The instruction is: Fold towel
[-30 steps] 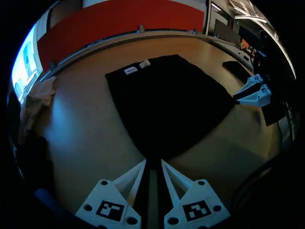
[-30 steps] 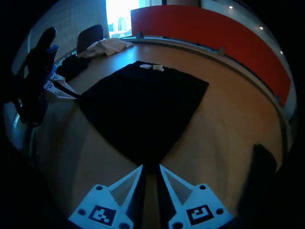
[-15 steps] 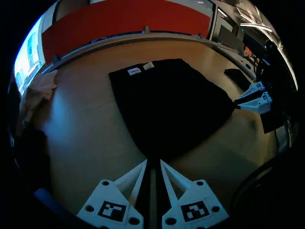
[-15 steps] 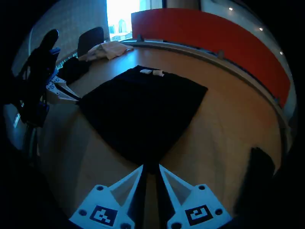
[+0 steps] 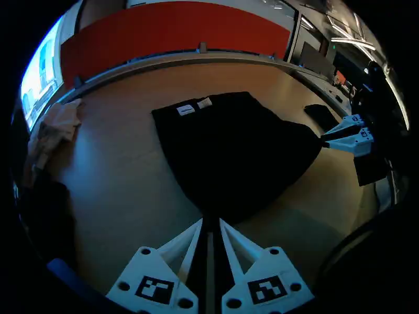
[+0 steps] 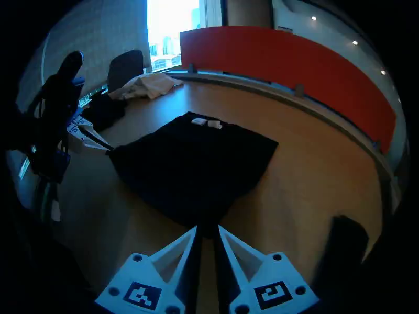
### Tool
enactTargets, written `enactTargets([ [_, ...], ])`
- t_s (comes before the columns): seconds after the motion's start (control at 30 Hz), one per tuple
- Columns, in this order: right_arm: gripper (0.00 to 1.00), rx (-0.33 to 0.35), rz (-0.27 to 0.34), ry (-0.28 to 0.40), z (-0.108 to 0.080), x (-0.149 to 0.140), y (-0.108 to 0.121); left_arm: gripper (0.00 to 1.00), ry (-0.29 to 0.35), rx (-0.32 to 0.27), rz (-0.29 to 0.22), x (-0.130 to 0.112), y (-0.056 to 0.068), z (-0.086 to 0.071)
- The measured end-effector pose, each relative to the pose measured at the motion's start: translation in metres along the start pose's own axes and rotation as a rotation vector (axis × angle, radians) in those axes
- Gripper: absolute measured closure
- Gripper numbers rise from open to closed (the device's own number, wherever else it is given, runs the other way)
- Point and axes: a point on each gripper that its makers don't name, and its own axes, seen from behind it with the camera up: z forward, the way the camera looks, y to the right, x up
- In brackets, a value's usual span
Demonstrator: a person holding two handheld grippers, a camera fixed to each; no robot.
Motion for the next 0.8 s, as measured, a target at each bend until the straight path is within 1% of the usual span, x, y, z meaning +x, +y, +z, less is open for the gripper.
enactTargets([
  [0.1,0.86,0.002,0.0,0.002,0.0,0.001,0.0,0.93,0.005,-0.006,0.007,0.002,0.002,0.0],
  [0.17,0.86,0.003,0.001,0.002,0.0,0.002,0.0,0.94,0.011,-0.021,0.008,0.004,0.006,-0.001],
  [0.27,0.86,0.003,0.0,0.004,0.0,0.002,-0.001,0.95,-0.007,-0.028,0.0,0.0,0.007,0.001],
  [0.4,0.86,0.009,-0.001,0.004,0.001,0.002,-0.003,0.96,-0.029,-0.011,0.014,-0.006,0.004,0.005],
  [0.57,0.87,0.02,-0.003,0.004,-0.001,0.001,-0.005,0.98,-0.045,-0.008,0.034,-0.01,0.005,0.008],
  [0.8,0.88,0.018,0.0,0.01,-0.003,0.003,-0.003,0.98,-0.036,-0.014,-0.001,-0.007,0.005,0.007],
])
